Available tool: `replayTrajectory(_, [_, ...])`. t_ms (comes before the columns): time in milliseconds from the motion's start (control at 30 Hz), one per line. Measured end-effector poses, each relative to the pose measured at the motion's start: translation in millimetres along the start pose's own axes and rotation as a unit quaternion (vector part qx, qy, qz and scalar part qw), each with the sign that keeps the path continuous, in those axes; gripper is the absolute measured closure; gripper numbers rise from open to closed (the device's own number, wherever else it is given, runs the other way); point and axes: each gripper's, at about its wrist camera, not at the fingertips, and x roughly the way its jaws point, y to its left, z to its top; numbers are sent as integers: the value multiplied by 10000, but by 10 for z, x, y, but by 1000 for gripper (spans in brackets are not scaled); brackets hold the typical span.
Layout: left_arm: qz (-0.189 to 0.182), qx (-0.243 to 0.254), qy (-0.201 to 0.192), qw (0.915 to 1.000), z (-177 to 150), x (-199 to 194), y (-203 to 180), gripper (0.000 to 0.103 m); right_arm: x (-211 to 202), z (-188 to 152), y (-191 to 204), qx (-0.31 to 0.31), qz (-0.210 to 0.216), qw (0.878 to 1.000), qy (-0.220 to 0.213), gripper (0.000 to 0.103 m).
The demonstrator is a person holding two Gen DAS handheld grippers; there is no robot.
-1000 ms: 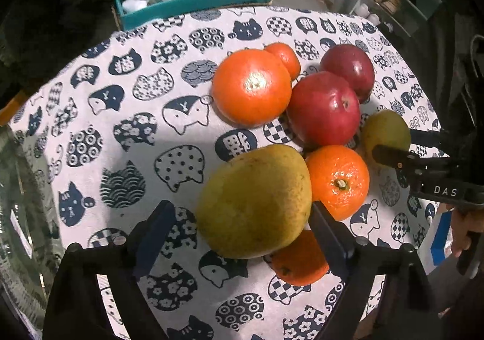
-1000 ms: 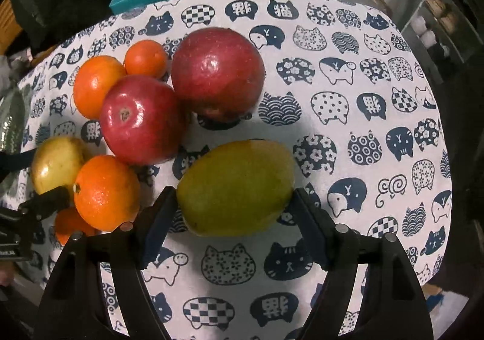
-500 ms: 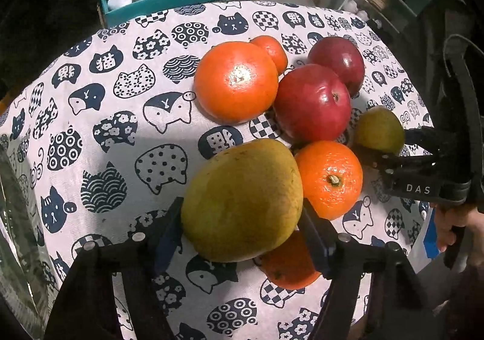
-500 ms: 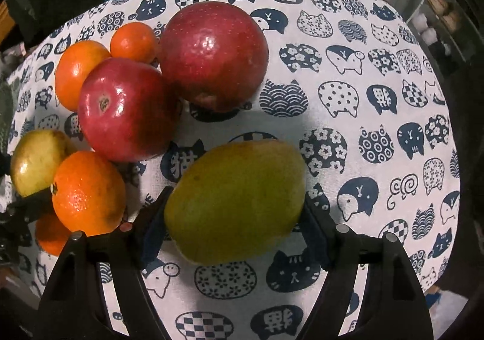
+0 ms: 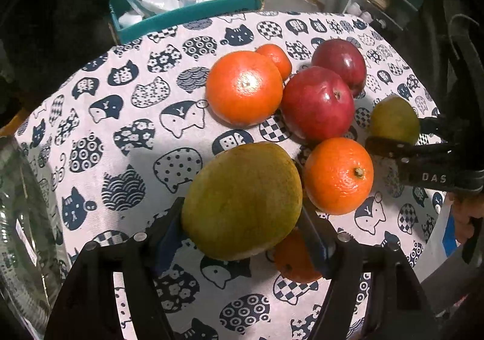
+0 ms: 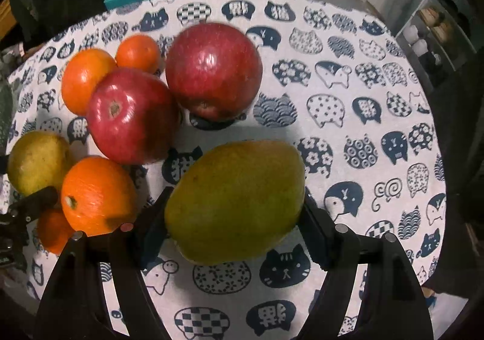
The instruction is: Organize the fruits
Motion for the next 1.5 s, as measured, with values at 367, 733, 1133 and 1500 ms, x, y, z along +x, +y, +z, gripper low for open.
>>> replayTrajectory(367, [142, -228, -517, 9983, 5, -348, 92, 30, -500, 43, 142, -138, 15, 9976, -685, 26])
replayTrajectory(733, [386, -329, -1178, 9917, 21, -863, 110, 30, -961, 160, 258, -333, 142, 9896, -1394, 26])
replayTrajectory(1133, [364, -467, -1707, 9836, -36, -1399, 185, 30, -1504, 228, 476, -515, 456, 9764, -2049, 26])
replayTrajectory(1500, [406, -701, -2085, 9747, -152, -1810, 354, 30, -1856, 284, 710, -714, 680, 9644, -2454, 26])
